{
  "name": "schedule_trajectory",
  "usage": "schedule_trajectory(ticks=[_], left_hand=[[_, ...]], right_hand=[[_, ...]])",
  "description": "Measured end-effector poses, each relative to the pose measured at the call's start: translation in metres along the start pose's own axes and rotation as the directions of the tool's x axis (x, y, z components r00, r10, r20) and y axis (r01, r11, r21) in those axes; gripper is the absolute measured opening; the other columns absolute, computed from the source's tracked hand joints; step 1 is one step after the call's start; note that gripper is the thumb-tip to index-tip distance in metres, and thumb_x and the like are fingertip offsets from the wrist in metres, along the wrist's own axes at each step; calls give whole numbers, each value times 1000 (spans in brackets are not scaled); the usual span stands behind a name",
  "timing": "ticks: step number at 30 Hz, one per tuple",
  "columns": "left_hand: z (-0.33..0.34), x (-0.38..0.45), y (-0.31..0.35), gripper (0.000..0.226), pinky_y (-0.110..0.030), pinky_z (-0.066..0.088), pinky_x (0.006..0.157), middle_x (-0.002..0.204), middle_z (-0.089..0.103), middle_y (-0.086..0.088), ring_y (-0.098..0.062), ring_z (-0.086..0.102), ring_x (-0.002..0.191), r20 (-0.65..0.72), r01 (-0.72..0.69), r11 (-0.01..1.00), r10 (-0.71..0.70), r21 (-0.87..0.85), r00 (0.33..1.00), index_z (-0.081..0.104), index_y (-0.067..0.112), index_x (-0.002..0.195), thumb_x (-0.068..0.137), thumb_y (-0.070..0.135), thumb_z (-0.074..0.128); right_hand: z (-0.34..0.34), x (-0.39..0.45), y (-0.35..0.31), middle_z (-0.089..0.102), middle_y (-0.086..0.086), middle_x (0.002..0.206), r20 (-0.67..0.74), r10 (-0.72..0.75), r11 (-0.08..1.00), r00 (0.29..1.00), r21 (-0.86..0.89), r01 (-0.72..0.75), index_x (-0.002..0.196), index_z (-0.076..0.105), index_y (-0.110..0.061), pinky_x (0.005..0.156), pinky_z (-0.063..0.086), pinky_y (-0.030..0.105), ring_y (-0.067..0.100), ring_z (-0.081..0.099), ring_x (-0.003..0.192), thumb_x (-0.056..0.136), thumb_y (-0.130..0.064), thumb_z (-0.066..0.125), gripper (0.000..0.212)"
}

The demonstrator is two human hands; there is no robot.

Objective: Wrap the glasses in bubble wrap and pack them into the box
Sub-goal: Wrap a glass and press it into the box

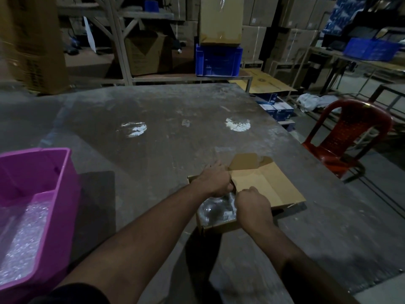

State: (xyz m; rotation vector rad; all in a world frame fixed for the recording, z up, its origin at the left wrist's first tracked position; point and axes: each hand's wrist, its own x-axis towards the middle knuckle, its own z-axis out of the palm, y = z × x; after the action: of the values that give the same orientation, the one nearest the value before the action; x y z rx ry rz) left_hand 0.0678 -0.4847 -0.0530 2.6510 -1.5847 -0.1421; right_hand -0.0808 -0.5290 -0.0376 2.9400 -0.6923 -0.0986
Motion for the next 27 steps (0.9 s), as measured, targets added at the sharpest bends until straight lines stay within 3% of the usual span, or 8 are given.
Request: schedule_trajectory(ticks=[7, 11, 13, 15, 16, 19, 23, 27], left_hand=[[-1, -2, 0, 42, -47, 37, 105, 136, 51, -14, -32, 38, 130, 11, 1, 1000, -1, 7, 1000, 66, 10, 124, 97, 40, 54], [-3, -1, 1, 42, -49, 36, 107, 140, 49, -14, -33, 37, 132, 30, 11, 1000, -12, 8, 999, 66, 12, 126, 96, 40, 54], [-4, -1, 1, 43, -51, 34, 108, 142, 47, -14, -33, 36, 134, 47, 15, 1000, -16, 15, 999, 66, 12, 126, 97, 40, 53], [-4, -1, 1, 43, -51, 34, 108, 142, 47, -14, -32, 36, 134, 53, 16, 1000, -17, 11, 998, 66, 11, 126, 97, 40, 53], [-4, -2, 2, 42, -50, 34, 107, 142, 47, -14, -32, 36, 133, 53, 17, 1000, -17, 4, 998, 66, 11, 126, 97, 40, 53], [-5, -2, 2, 42, -51, 34, 107, 143, 47, -14, -32, 35, 134, 56, 15, 1000, -15, -7, 998, 65, 12, 126, 97, 39, 52], [-5, -6, -4, 39, -47, 37, 105, 141, 48, -12, -30, 36, 132, 70, 10, 998, -5, -65, 998, 69, 14, 122, 100, 41, 51], [-7, -18, -11, 26, -38, 44, 94, 125, 57, -2, -22, 44, 120, -122, -11, 980, -14, -199, 992, 73, 22, 115, 96, 38, 63]], right_hand=[[-1, 3, -9, 70, 4, 104, -52, 61, 998, 997, -31, -63, 96, 68, -20, 70, 31, 31, 27, 53, 113, 94, -10, 54, 16], [-4, -3, -1, 69, 5, 110, 57, 13, 996, 998, -90, -7, 103, 68, -17, 75, 34, 33, 29, 50, 117, 96, -18, 53, 17], [-6, -9, 1, 68, 11, 88, 77, -52, 994, 996, -91, 59, 81, 72, -13, 68, 38, 34, 34, 59, 97, 75, -24, 79, 16], [-4, -11, 3, 61, 12, 62, 65, -60, 994, 996, -87, 66, 54, 65, -11, 55, 38, 33, 35, 61, 71, 42, -23, 96, 35], [-3, -12, 2, 65, 15, 72, 115, -72, 991, 991, -107, 85, 64, 69, -10, 60, 43, 36, 36, 62, 81, 53, -26, 93, 30], [1, -8, 0, 60, 11, 123, 134, -75, 990, 988, -111, 90, 116, 64, -13, 89, 40, 35, 31, 44, 123, 99, -25, 51, 25], [4, -8, 6, 62, 8, 117, 145, -109, 992, 983, -42, 116, 111, 66, -15, 89, 41, 36, 30, 47, 116, 100, -24, 44, 26], [4, -17, 21, 66, 5, 100, 32, -116, 993, 993, 30, 115, 95, 69, -18, 86, 48, 35, 23, 47, 91, 95, -15, 44, 25]])
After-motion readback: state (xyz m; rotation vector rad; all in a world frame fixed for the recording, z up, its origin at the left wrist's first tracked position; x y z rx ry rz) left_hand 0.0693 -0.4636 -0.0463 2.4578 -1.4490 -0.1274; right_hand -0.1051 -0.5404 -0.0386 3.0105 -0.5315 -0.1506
